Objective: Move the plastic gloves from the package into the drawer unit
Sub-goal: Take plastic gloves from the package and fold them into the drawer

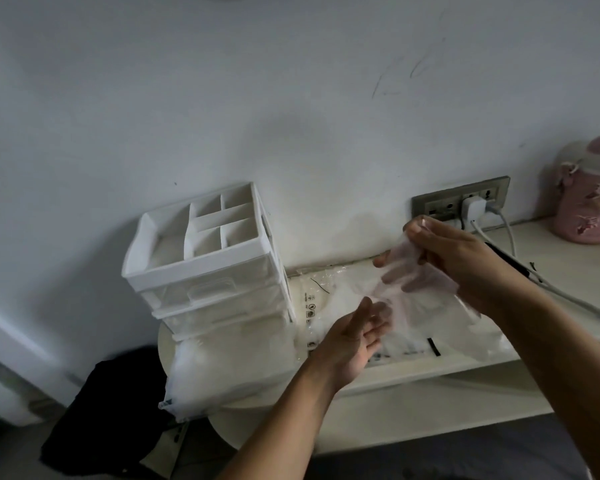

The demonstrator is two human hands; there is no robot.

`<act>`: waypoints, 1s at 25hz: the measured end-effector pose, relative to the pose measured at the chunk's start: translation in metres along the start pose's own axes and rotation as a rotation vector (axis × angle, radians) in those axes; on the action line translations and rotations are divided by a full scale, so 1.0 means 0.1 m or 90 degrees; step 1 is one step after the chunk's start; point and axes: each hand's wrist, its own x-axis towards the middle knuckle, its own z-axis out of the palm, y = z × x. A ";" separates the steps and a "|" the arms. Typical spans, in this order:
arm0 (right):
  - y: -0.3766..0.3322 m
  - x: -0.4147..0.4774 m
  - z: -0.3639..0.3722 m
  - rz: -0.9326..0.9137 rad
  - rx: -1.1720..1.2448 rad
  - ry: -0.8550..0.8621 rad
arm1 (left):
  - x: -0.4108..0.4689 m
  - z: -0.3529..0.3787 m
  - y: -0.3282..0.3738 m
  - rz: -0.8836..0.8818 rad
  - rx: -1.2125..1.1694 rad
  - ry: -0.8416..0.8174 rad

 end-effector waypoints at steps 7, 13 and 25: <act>0.10 0.16 -0.13 0.033 0.052 0.064 | -0.21 -0.29 0.20 0.082 -0.230 0.105; 0.17 0.18 -0.26 0.126 -0.388 -0.207 | -0.58 -0.56 0.72 0.245 0.318 0.288; 0.67 0.57 0.73 0.147 -0.170 -0.313 | -1.21 -0.99 1.19 0.215 0.561 0.211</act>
